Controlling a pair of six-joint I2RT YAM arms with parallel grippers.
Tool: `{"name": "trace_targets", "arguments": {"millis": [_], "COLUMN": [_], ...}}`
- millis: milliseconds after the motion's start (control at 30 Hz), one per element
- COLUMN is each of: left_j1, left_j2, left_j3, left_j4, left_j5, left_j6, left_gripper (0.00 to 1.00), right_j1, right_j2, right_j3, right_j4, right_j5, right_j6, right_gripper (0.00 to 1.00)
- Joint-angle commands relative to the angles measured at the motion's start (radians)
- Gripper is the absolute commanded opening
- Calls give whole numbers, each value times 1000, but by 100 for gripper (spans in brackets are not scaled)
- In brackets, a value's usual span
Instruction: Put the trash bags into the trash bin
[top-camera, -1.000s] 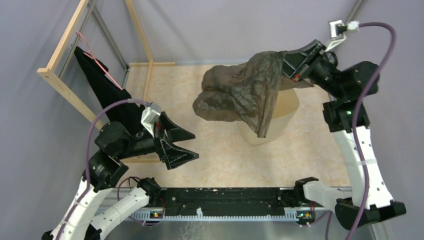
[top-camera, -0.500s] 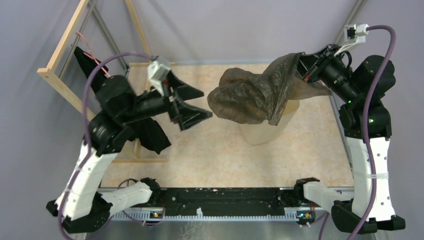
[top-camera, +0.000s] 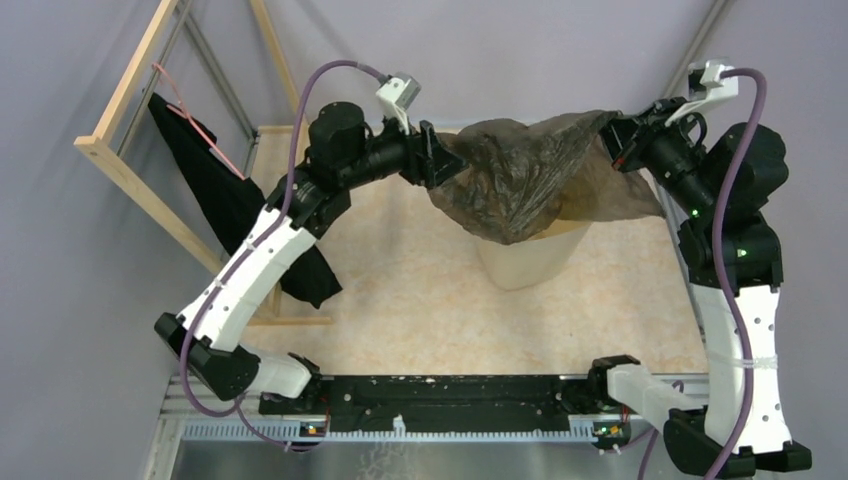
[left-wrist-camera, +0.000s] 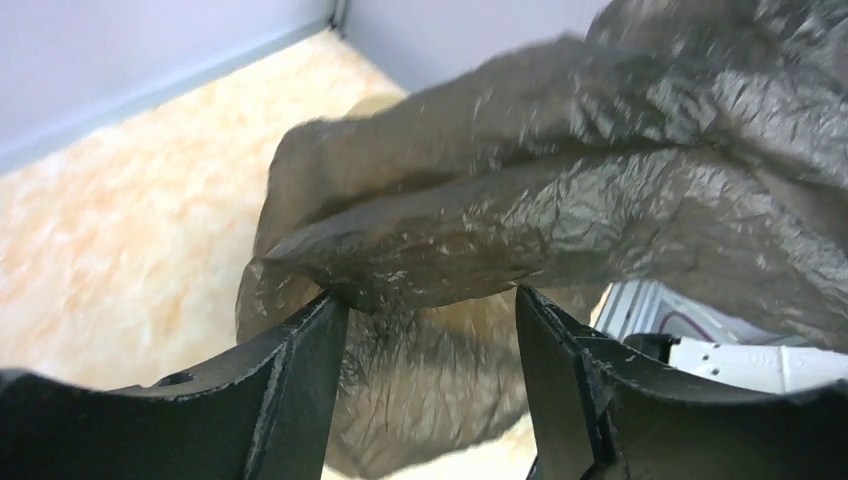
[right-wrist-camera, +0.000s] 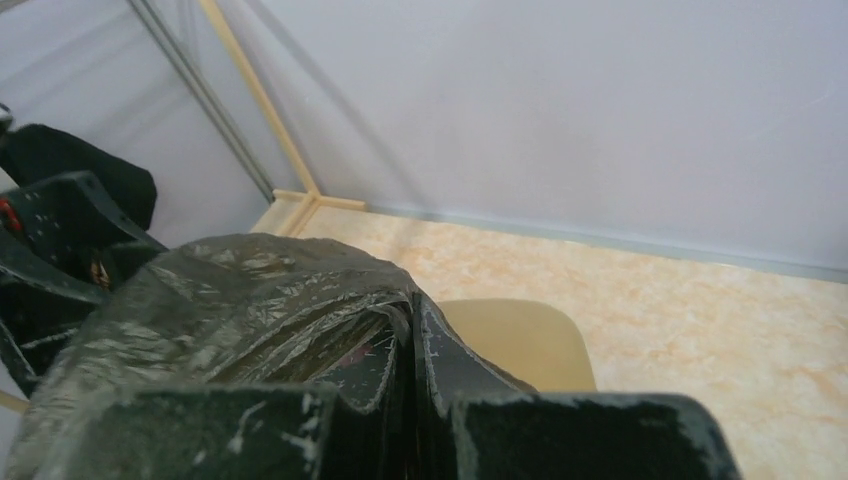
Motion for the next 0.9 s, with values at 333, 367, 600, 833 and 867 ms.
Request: {"name": "trace_targets", "arguments": {"millis": [333,367,600,833,867], "left_j1": [-234,-240,-242,-225,-224], "left_j2": [409,440,631,587,566], "left_j3": [162,171,325,435,443], "left_j4": [334,330,186,25,-2], "left_j5": [-8,-20,-66,-57,-52], "left_j6": [-87,-97,-142,-71,-60], "left_gripper": [60,59,59,84,87], "right_j1": [-6,-6,-6,-6,-6], "right_j2": [-41,-34,17,6,0], "right_j3": [-225,-221,-229,-266,-265], "right_j4": [276,278,338,300,295], "right_j5": [-98,-89,-121,-99,-93], "right_j6": [75,77,147,136,130], "right_gripper": [0,0,0,0,0]}}
